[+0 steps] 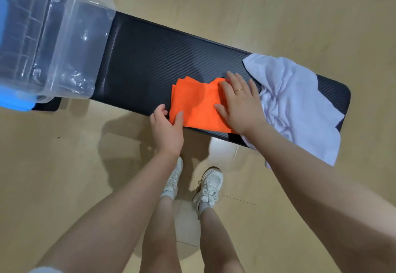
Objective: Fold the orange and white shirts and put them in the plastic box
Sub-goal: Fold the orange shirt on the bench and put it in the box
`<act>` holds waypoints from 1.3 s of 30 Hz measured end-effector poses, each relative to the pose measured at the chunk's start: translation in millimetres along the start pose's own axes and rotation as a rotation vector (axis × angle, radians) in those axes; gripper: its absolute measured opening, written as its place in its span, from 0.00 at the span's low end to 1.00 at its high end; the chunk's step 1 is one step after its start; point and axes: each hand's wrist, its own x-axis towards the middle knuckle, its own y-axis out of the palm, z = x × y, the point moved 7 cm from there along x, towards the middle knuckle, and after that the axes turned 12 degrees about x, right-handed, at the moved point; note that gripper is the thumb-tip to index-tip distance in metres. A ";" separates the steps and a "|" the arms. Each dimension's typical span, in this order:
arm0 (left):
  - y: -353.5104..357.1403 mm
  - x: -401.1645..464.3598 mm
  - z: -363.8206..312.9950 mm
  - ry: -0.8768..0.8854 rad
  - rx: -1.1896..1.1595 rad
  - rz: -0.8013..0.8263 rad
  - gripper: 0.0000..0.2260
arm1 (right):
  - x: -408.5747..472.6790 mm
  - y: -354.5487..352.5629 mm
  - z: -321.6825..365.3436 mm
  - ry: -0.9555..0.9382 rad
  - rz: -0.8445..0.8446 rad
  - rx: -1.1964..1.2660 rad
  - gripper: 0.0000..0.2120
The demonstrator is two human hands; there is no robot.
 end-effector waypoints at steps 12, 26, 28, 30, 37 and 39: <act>28.2 -34.0 6.3 -0.432 -0.787 0.344 0.06 | -12.0 25.0 -3.6 0.233 0.235 0.408 0.26; -187.1 -112.9 -49.2 -0.128 -0.561 0.148 0.07 | -102.5 -99.1 115.4 0.402 0.217 1.359 0.15; -227.7 -125.7 -58.1 -0.066 -0.544 0.128 0.06 | -103.7 -128.2 147.4 0.370 0.176 1.351 0.15; -262.9 -128.7 -59.2 -0.036 -0.509 0.082 0.07 | -98.5 -148.7 178.6 0.342 0.152 1.344 0.16; -361.7 -82.6 -57.9 0.081 -0.365 -0.064 0.07 | -49.5 -176.5 274.4 0.301 0.138 1.221 0.19; -391.1 -55.6 -59.6 0.122 -0.343 -0.113 0.08 | -29.2 -173.5 292.9 0.340 0.124 1.184 0.19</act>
